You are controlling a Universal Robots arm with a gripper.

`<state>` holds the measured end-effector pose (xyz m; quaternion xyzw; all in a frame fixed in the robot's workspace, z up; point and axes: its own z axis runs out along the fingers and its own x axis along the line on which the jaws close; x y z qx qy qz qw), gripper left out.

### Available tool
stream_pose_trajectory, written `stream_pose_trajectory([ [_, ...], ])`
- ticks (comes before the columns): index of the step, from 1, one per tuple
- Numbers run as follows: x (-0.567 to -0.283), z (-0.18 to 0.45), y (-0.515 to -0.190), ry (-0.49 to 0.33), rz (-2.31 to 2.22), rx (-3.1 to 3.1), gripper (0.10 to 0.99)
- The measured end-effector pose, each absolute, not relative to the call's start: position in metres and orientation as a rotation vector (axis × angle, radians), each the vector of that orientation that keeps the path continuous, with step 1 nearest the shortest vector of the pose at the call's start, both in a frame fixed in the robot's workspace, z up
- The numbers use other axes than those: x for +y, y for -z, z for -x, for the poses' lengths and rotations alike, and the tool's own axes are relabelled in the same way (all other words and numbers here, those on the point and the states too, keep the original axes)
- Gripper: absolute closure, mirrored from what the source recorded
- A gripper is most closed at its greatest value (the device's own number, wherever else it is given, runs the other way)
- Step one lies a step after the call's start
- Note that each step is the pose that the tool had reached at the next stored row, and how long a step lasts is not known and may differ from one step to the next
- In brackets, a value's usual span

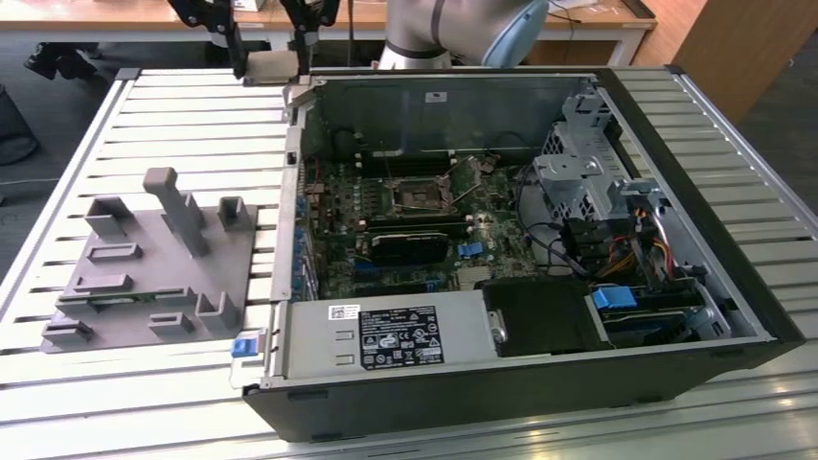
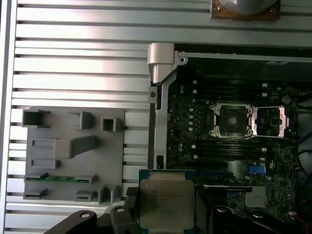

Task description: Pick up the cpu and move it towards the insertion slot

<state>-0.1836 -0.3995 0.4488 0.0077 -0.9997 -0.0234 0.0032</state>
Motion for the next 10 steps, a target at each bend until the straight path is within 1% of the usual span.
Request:
stream_pose_trajectory([
  [10,-0.4,0.168,-0.449,0.073,-0.024,-3.134,0.541],
])
